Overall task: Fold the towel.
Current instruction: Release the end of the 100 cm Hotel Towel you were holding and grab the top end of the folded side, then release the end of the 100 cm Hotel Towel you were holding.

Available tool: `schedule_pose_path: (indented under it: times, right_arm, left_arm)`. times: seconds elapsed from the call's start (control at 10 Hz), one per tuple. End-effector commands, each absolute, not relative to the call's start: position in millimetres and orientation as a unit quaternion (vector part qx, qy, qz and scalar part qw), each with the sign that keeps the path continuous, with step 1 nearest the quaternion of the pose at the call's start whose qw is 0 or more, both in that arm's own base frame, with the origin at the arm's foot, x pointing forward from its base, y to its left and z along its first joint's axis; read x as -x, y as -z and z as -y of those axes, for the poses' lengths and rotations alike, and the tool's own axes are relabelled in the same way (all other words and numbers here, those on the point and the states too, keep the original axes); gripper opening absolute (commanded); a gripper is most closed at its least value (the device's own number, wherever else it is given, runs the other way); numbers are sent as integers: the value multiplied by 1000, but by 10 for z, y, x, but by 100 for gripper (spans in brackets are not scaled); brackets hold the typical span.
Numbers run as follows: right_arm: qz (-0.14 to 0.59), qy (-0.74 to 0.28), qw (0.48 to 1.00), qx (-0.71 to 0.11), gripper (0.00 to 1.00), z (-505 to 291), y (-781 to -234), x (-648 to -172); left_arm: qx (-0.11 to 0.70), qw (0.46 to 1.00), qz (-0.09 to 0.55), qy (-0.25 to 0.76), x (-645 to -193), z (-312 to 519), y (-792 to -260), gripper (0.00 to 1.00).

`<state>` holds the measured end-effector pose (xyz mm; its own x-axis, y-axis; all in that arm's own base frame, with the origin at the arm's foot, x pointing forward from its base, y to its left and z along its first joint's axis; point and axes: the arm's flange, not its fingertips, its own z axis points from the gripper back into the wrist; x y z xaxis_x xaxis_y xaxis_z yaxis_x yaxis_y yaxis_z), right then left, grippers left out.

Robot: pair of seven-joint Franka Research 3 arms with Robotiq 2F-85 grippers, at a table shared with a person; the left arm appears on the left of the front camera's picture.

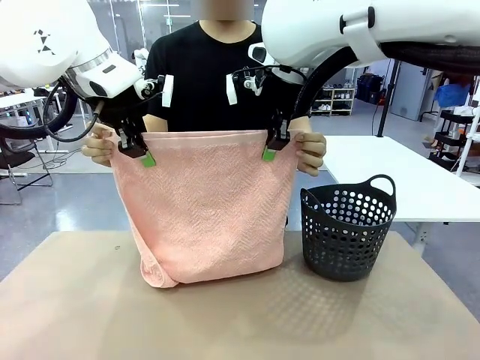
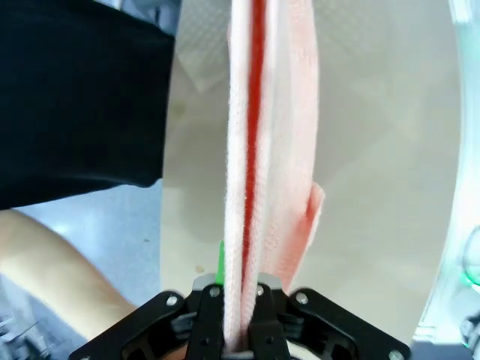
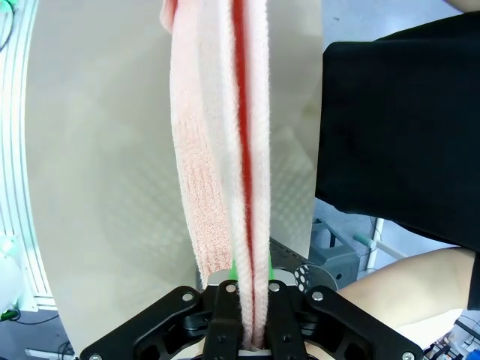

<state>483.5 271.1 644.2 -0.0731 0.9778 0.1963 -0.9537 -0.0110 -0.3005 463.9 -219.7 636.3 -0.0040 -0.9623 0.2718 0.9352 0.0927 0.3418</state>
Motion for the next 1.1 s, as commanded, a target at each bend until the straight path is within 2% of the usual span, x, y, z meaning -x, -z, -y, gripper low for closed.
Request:
schedule_pose_path:
  times: [0.0, 1.0]
  right_arm:
    - [179, -711, 679, 37, 0, -2715, -6450, -4832]
    - [179, -711, 679, 37, 0, -2715, -6450, -4832]
  left_arm:
    - [-34, 705, 221, 673, -4636, 2195, -6372, 0]
    - [-34, 705, 221, 673, -4636, 2195, -6372, 0]
